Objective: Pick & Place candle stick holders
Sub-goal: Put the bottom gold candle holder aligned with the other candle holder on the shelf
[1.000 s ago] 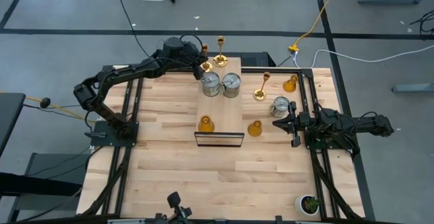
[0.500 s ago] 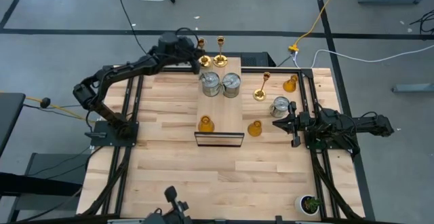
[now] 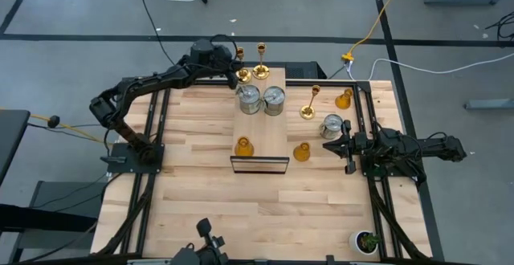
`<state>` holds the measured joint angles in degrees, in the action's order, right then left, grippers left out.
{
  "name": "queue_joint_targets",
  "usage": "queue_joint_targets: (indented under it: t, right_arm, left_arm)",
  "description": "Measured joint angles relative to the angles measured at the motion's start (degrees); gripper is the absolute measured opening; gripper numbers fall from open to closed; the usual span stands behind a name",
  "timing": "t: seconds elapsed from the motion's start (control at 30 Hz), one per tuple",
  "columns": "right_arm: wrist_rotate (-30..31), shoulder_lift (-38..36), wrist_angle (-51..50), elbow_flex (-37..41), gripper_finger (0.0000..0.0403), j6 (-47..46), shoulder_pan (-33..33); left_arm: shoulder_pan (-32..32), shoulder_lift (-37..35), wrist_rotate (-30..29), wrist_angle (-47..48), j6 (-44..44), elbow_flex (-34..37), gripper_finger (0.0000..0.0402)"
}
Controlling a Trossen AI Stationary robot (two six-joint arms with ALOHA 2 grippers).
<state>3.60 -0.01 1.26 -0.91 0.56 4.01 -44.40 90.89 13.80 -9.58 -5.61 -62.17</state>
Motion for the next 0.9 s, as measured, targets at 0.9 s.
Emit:
queue_joint_targets:
  t: [0.9]
  right_arm:
    - [0.0,0.0,0.0,0.0,0.0027,0.0,0.0]
  left_arm:
    - [0.0,1.0,-1.1,-3.1,-3.2,0.0,0.0023]
